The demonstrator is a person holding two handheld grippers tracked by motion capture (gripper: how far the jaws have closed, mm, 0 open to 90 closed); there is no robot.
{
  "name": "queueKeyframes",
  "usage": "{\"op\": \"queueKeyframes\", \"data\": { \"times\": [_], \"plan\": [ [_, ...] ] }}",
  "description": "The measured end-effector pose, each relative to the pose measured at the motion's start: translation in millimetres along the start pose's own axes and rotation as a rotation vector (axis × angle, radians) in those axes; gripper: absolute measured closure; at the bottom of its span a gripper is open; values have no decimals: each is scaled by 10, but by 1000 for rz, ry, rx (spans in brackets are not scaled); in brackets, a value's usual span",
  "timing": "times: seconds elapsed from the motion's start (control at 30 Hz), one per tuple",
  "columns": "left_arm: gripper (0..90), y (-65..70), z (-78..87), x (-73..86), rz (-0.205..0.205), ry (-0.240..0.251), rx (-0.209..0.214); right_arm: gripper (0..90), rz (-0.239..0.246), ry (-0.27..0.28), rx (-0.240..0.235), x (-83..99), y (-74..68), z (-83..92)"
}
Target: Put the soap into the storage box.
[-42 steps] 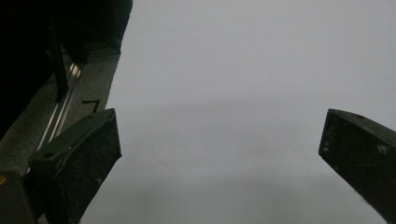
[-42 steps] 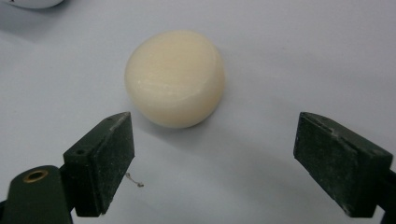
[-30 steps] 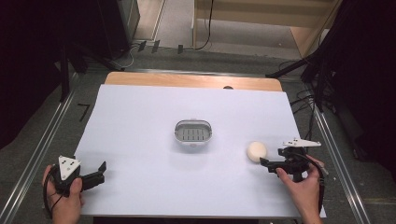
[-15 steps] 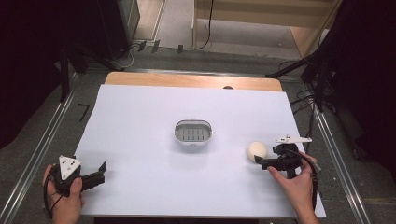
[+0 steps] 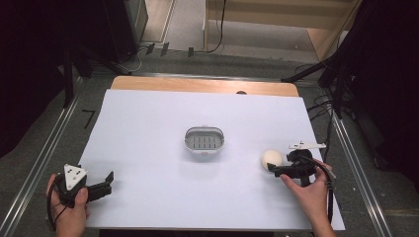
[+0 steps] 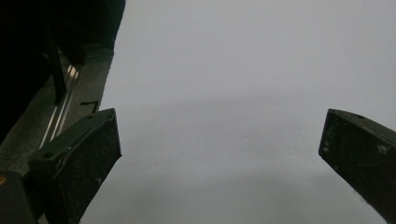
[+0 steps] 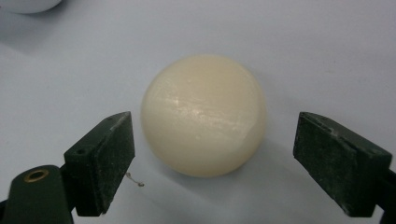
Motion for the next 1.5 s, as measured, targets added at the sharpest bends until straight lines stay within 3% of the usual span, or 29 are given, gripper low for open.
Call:
{"op": "queueKeyframes", "data": {
  "times": [0.53,0.73,0.83,1.23,1.37,1.5],
  "plan": [
    [0,4,2,2,2,-2,6,143,-7,-37,40,8,-26,-146],
    [0,6,1,3,-1,-3,5,198,6,-27,57,13,-52,-212],
    [0,5,2,2,4,-3,10,233,0,-18,50,9,-67,-227],
    [0,1,0,3,7,-4,15,237,4,-8,26,-7,-109,-197],
    [0,-2,1,3,9,-5,12,237,-6,-2,5,-33,-157,-169],
    [0,-1,-2,3,11,-5,15,237,13,2,-6,-97,-231,-134]
  ]
}}
Point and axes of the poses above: each handheld gripper's, and its own axes: z roughly backward along the jaws, x roughly out of its underside, y roughly to its right, the point moved 9 cm from there along -z, roughly forward along the jaws, and after that the axes turned 4 degrees about y, right-handed, at the moved point
